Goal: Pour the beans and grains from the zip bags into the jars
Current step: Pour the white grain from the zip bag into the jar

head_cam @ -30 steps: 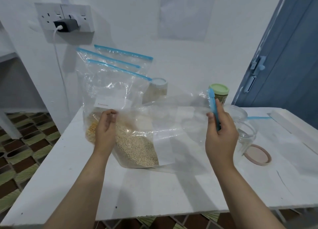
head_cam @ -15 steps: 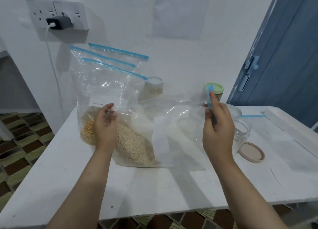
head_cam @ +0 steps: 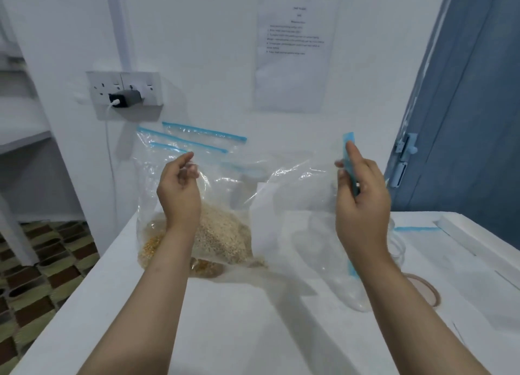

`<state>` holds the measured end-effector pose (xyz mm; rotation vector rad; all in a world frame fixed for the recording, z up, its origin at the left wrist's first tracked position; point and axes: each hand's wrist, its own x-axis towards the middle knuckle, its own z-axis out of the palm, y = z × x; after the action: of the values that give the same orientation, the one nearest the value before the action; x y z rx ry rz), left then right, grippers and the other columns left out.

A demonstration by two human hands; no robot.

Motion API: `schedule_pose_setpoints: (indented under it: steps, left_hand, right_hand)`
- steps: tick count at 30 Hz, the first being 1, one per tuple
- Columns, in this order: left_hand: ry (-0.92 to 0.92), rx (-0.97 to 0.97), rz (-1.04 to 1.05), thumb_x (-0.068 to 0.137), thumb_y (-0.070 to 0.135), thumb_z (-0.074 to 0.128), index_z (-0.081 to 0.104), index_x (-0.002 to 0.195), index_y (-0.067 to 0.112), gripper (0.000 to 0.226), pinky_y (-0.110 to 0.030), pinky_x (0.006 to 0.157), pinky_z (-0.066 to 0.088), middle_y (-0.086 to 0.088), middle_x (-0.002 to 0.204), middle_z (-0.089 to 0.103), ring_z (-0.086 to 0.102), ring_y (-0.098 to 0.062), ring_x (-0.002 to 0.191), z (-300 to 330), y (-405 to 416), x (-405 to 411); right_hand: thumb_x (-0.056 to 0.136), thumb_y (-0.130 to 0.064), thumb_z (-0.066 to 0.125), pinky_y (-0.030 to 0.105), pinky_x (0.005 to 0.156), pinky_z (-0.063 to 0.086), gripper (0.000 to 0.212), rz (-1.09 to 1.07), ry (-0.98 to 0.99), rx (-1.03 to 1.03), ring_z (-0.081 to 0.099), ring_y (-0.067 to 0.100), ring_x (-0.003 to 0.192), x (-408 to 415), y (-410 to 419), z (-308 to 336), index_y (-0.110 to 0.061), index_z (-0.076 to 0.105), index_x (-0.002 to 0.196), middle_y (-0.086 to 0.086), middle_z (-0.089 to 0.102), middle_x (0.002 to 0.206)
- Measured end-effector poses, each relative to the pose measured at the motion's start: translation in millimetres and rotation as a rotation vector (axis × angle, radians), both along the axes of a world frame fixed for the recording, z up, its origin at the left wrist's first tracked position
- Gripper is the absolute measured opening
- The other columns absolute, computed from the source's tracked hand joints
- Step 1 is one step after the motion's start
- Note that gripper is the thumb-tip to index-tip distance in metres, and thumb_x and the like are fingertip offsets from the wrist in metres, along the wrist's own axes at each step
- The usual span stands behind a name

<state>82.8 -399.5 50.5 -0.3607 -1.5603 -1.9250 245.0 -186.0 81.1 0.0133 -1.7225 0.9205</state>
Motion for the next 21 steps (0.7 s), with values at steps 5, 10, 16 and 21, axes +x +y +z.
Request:
schedule_pose_setpoints:
  steps: [5, 10, 16, 21]
  left_hand:
    - [-0.006, 0.054, 0.018, 0.093, -0.005, 0.051, 0.068, 0.112, 0.015, 0.033, -0.017, 0.088, 0.048, 0.002, 0.093, 0.062, 0.057, -0.010, 0.087, 48.9, 10.4, -14.8]
    - [0.023, 0.056, 0.048, 0.091, -0.001, 0.048, 0.069, 0.111, 0.017, 0.033, -0.019, 0.086, 0.047, 0.008, 0.087, 0.064, 0.058, -0.007, 0.082, 88.9, 24.8, -25.2]
    - [0.089, 0.094, 0.080, 0.090, -0.001, 0.046, 0.068, 0.108, 0.018, 0.034, -0.018, 0.085, 0.050, -0.003, 0.095, 0.066, 0.060, -0.011, 0.086, 123.1, 56.2, -20.7]
    - [0.100, 0.138, 0.074, 0.089, -0.008, 0.040, 0.067, 0.109, 0.013, 0.040, -0.011, 0.076, 0.046, -0.008, 0.095, 0.064, 0.059, -0.009, 0.080, 132.8, 81.1, -12.6]
  right_hand:
    - [0.102, -0.007, 0.050, 0.026, 0.087, 0.050, 0.042, 0.022, 0.051, -0.051, 0.058, 0.002, 0.095, -19.3, 17.3, 34.9, -0.014, 0.051, 0.143, -0.003, 0.058, 0.104]
    - [0.102, -0.003, 0.047, 0.038, 0.086, 0.054, 0.044, 0.085, 0.104, -0.113, 0.065, 0.014, 0.087, -30.3, 44.2, 65.8, -0.014, 0.050, 0.145, -0.012, 0.054, 0.099]
    - [0.104, -0.008, 0.047, 0.047, 0.089, 0.054, 0.043, 0.087, 0.113, -0.181, 0.063, 0.001, 0.079, -29.9, 76.9, 81.5, -0.022, 0.048, 0.145, -0.013, 0.054, 0.100]
    - [0.105, -0.012, 0.047, 0.046, 0.092, 0.053, 0.044, 0.104, 0.084, -0.196, 0.064, 0.002, 0.082, -26.2, 102.0, 76.9, -0.025, 0.045, 0.147, -0.014, 0.052, 0.101]
